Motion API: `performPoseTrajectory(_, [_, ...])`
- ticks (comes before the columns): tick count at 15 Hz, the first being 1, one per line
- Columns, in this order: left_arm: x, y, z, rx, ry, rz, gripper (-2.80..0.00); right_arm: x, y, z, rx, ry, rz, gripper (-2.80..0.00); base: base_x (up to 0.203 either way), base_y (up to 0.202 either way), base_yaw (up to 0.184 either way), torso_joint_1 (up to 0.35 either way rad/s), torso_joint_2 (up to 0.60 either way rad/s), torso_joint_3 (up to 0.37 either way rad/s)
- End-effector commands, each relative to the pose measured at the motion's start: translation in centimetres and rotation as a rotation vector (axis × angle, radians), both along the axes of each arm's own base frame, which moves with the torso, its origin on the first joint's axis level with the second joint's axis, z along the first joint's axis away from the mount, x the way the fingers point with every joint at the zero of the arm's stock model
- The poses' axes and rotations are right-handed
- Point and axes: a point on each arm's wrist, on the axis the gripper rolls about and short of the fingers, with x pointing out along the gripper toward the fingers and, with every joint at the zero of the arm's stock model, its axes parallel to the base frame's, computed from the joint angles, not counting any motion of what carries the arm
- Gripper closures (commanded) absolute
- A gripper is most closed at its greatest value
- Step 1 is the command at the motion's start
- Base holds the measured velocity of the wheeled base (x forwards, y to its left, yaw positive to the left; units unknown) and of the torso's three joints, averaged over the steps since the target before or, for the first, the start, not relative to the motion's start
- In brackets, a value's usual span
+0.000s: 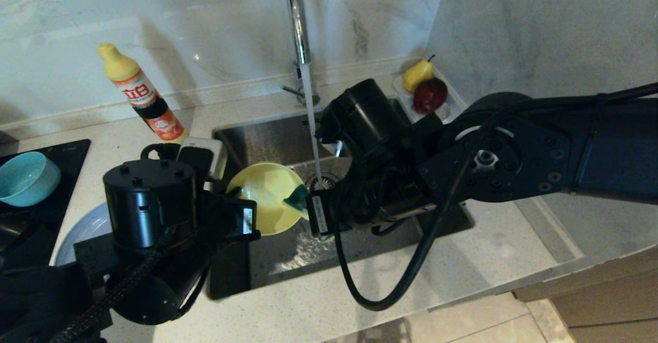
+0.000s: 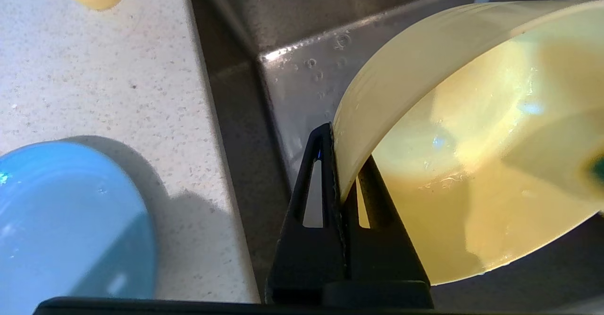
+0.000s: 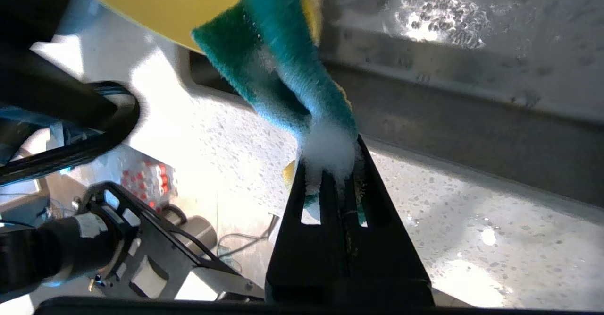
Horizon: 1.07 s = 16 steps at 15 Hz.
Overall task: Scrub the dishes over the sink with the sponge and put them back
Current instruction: Wipe the bowl
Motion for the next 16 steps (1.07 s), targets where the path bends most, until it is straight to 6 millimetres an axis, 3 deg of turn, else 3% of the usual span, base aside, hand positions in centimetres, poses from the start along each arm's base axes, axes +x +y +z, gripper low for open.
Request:
performPoseTrajectory(1, [-0.4, 0.5, 0.5, -0.010, -0.016, 0.011, 0.00, 0.3, -0.1, -0.2, -0.004, 0.004, -0.010, 0.00, 0.000, 0.000, 0.000, 0.000, 0.00, 0.000])
performPoseTrajectory(8, [-0.9, 0.4, -0.8, 0.080, 0.018, -0.011, 0.00, 0.1, 0.2, 0.9, 0.023, -0.026, -0.001, 0.00, 0.000, 0.000, 0.000, 0.000, 0.00, 0.000])
performPoseTrajectory(16, [-1.0, 0.3, -0.2, 0.092, -0.021, 0.002, 0.00, -0.8, 3.3, -2.0, -0.090, -0.071, -0.012, 0.00, 0.000, 0.000, 0.000, 0.000, 0.00, 0.000])
